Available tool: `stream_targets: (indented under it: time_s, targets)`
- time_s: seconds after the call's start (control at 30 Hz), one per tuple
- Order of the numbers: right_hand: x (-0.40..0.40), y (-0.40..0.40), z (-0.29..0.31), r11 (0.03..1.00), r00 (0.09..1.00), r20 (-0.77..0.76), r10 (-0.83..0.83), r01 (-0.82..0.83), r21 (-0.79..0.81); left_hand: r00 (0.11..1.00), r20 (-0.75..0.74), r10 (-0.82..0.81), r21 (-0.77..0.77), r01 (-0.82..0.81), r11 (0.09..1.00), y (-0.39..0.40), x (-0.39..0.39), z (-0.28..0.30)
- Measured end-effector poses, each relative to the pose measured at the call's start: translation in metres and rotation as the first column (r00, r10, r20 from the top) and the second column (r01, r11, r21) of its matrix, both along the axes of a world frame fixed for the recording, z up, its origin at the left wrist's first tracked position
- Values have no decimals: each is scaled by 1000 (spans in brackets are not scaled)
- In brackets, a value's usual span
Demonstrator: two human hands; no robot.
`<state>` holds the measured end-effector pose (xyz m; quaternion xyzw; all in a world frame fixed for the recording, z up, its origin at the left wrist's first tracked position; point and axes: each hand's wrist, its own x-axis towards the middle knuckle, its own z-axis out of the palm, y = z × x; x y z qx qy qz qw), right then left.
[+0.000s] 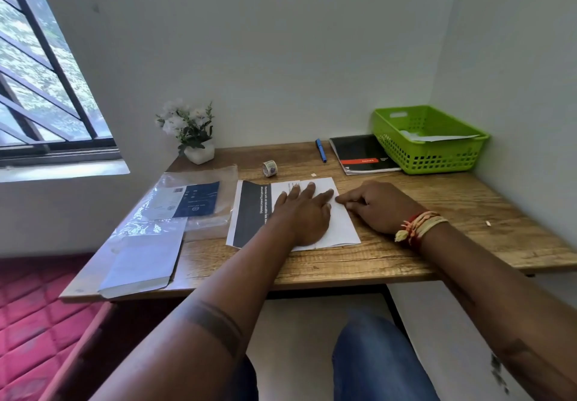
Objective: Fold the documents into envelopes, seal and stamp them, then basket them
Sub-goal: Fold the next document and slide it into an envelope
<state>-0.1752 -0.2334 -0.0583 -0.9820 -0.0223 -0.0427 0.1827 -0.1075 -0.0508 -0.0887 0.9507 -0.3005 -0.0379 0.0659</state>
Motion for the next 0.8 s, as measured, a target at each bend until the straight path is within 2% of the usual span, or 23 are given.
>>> stream_targets:
  time_s: [0.13, 0.33, 0.57, 0.73, 0.8]
  targets:
    - [22, 6, 4, 994, 1000, -5, -25, 24, -105, 1000, 2, -3, 10, 3, 1000, -1, 1, -1]
    - [63, 2, 9, 991, 998, -37, -54, 49, -120, 1000, 15, 0, 0, 0, 1000, -1, 0, -2]
    - [88, 4, -3, 988, 989, 51, -141, 138, 72, 1000, 30, 6, -20, -5, 1000, -1, -1, -4]
    - [102, 4, 0, 972, 985, -33, -170, 173, 159, 1000, 16, -2, -19, 2, 1000, -1, 1, -3]
    - [103, 6, 0, 968, 987, -21, -160, 162, 190, 1000, 18, -1, -22, 1, 1000, -1, 0, -3]
